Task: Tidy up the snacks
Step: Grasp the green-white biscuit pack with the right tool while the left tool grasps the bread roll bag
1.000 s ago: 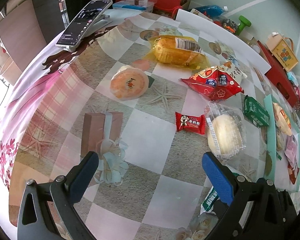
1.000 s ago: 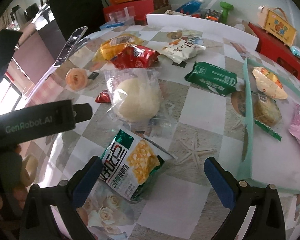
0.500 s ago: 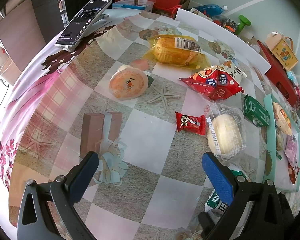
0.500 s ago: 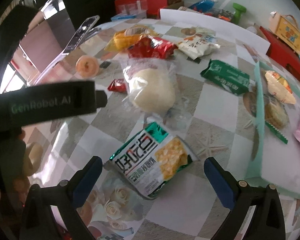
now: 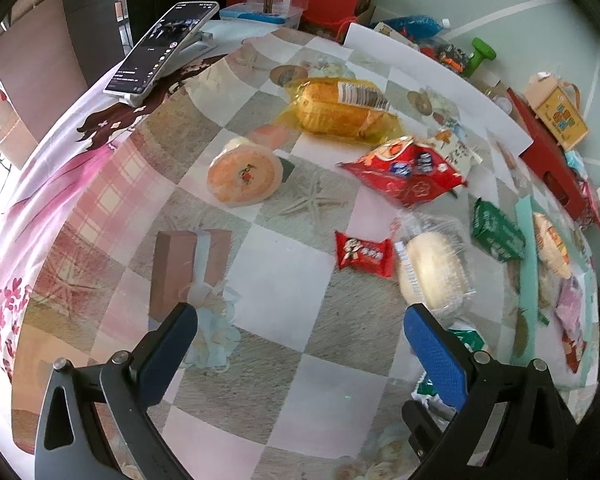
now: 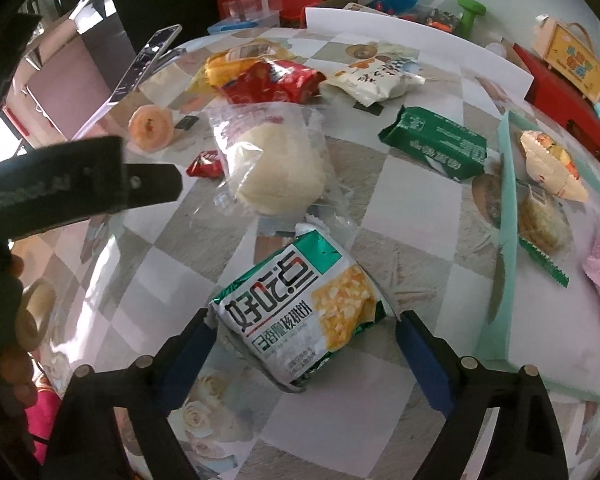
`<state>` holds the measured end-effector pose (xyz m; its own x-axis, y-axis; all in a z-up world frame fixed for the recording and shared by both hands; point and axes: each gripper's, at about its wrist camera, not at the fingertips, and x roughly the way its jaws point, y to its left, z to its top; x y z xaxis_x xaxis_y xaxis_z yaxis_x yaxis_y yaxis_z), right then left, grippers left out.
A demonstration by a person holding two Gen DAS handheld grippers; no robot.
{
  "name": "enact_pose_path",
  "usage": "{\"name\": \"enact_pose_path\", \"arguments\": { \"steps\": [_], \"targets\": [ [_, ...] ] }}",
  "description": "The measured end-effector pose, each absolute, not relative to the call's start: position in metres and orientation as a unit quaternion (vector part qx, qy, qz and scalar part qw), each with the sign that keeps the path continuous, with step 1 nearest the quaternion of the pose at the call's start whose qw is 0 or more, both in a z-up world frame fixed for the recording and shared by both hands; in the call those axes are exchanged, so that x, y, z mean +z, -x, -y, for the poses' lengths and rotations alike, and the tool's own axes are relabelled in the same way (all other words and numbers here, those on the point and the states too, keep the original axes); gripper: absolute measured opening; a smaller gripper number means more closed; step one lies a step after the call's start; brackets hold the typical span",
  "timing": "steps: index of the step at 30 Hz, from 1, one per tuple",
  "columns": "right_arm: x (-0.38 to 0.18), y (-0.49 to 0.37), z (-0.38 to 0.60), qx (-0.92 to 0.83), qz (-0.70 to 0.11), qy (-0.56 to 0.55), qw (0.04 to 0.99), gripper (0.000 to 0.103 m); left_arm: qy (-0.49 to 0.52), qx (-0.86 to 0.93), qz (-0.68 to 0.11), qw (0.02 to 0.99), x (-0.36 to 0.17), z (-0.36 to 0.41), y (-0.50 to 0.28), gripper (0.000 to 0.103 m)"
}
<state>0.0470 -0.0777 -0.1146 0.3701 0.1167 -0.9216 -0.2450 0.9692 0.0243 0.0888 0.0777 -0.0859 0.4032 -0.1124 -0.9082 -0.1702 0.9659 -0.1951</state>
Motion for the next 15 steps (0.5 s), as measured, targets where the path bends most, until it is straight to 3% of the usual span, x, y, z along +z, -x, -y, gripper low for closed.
{"name": "enact_pose_path", "arguments": {
  "steps": [15],
  "targets": [
    [-0.110,-0.077,0.104,0.095,-0.539,0.021,0.837,0.079,0.154,-0.038,-0.534,0.831,-0.068,-0.027,-0.122,0.102]
  ]
}}
